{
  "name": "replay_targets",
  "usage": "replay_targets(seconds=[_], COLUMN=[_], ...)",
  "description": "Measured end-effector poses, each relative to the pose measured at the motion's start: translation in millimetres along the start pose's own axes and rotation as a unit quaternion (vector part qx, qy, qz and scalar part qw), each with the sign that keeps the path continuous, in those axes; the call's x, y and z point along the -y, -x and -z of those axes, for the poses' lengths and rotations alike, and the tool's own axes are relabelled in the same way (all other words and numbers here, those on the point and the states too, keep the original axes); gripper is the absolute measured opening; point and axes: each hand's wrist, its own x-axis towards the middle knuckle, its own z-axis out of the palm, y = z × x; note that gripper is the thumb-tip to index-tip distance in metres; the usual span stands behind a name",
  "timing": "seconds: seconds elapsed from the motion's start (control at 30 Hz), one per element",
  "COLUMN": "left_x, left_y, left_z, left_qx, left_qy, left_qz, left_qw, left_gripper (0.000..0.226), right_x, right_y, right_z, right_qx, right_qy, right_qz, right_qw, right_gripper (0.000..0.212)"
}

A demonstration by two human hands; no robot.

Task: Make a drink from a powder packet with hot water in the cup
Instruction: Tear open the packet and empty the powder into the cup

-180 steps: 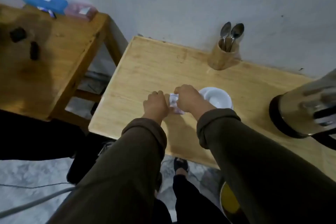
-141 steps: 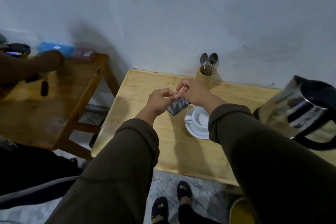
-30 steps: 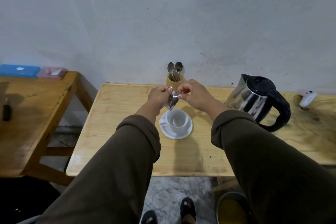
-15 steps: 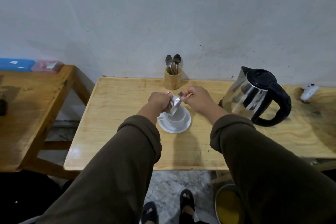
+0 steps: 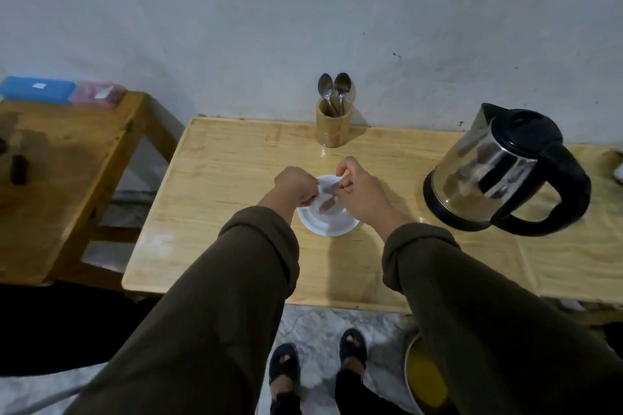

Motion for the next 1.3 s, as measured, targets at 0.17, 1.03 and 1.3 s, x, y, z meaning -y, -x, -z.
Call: replay_targets(seconds=[0.17,1.03,1.3], left_x=[-8,-19,-15], left_y=[-3,-1,9], left_z=[-8,-4,3], left_qx=[-0.030,-0.035,-0.084], left_qy=[-0.084,0.073,-0.205], left_qz=[0.006,0.072,-0.043], left_qw=[0.996,0.994,0.974], left_gripper=[0.031,0.034,0.024], right_x=[-7,-29,-25], right_y=[-4,-37,-35], right_z=[6,12,13], right_qx=[0.130,0.063,0.043], right_qy=[0.085,0.059,0.046], right_qz=[0.067,0.030,0.030], right_qw=[0.986,0.996,0.998], right_gripper=[0.021,0.007,0.007])
